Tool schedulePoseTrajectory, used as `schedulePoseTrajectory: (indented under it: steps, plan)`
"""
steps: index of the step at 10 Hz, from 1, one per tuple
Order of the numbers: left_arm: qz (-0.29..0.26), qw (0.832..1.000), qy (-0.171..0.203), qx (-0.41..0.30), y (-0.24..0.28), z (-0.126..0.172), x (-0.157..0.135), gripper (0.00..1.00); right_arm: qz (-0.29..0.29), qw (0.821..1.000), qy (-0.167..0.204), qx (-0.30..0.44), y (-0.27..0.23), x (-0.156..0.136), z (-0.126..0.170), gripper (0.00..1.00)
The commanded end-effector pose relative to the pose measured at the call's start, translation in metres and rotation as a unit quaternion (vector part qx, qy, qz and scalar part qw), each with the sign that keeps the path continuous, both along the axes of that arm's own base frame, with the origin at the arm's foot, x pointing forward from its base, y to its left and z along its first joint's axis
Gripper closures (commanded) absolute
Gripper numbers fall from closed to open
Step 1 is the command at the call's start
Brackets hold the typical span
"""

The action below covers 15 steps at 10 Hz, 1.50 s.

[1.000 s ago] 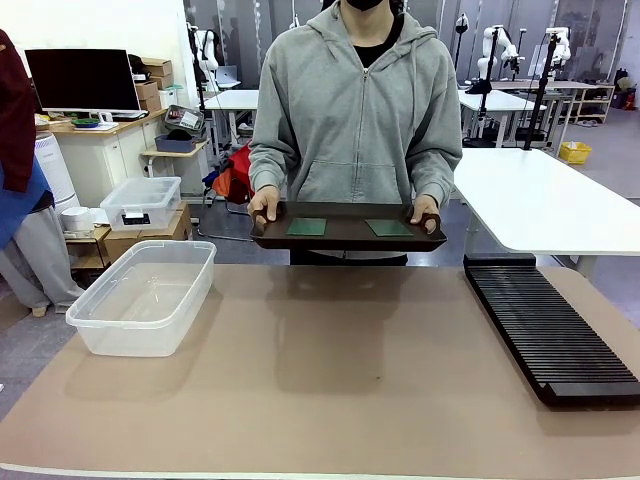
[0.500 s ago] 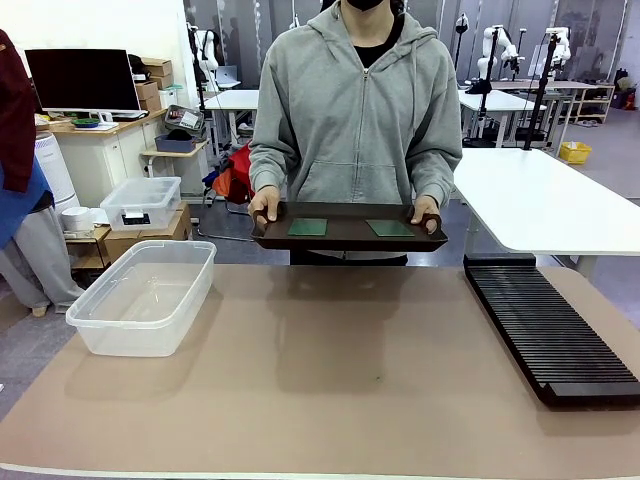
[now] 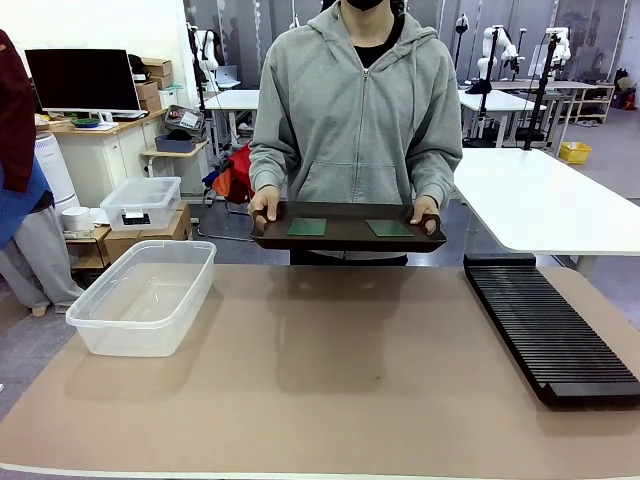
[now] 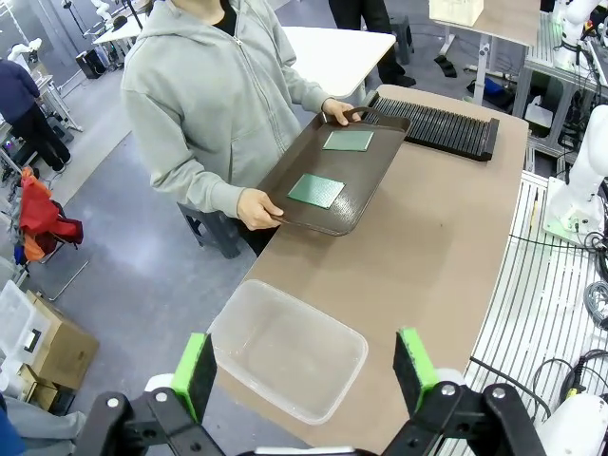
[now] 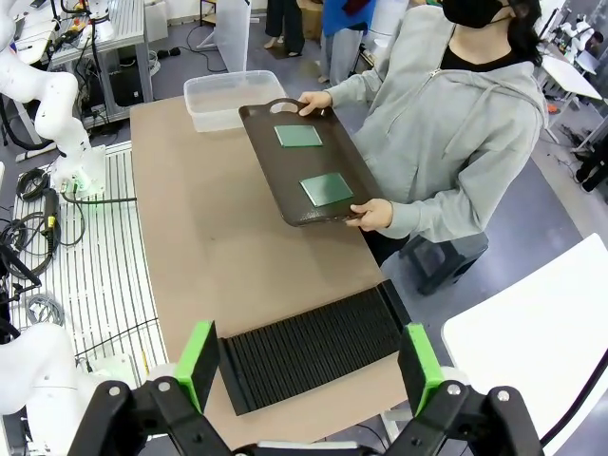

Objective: Sort PCBs into racks and boxes based on the side picked up.
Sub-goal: Pick up the Blank PCB handed by the Human.

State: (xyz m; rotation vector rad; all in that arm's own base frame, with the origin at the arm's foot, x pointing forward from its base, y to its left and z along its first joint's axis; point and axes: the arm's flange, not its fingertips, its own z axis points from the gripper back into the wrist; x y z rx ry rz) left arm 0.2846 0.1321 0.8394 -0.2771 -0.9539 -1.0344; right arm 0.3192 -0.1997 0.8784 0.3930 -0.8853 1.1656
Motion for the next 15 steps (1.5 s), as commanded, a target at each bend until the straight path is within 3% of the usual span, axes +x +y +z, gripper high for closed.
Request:
schedulePoseTrajectory:
  steps: [1, 15]
  plan:
    - [-0.002, 1.0, -0.001, 0.003, -0.0007, -0.0002, -0.0012, 0.0, 0.009, 1.0, -0.003, 0.004, 0.0016, -0.0019, -0.0005, 0.0]
    - [-0.002, 1.0, -0.001, 0.003, -0.0007, -0.0002, -0.0012, 0.0, 0.009, 1.0, -0.003, 0.004, 0.0016, -0.0019, -0.0005, 0.0]
